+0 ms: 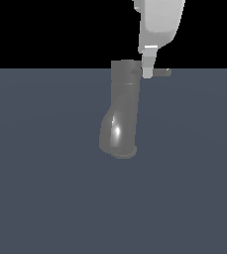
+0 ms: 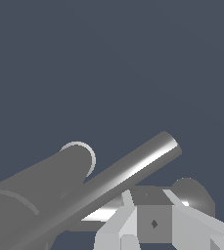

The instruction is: Turn on the faucet by rotating a designated handle.

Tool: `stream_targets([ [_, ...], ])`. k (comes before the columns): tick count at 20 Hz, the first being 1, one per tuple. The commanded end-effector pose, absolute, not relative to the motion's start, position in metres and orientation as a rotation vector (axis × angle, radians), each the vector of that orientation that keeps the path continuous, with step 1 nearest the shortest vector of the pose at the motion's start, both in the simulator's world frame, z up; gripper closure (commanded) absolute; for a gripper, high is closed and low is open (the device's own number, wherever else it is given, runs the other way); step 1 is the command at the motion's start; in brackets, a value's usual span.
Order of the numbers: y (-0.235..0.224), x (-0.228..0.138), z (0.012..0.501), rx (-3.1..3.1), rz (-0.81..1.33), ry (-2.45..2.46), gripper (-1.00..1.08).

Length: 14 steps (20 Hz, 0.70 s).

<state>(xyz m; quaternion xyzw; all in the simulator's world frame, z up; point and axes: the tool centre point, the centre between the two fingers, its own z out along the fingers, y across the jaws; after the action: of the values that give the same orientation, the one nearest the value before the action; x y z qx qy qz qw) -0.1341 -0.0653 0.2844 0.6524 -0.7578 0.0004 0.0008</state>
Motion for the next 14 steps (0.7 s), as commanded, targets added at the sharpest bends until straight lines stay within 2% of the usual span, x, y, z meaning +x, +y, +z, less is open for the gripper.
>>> stream_targets([
  [1, -0.079, -0.128, 0.284, 2.036, 0.003, -2.392, 1.08],
  [14, -0.124, -0.098, 0.284, 2.022, 0.001, -2.404, 1.08],
])
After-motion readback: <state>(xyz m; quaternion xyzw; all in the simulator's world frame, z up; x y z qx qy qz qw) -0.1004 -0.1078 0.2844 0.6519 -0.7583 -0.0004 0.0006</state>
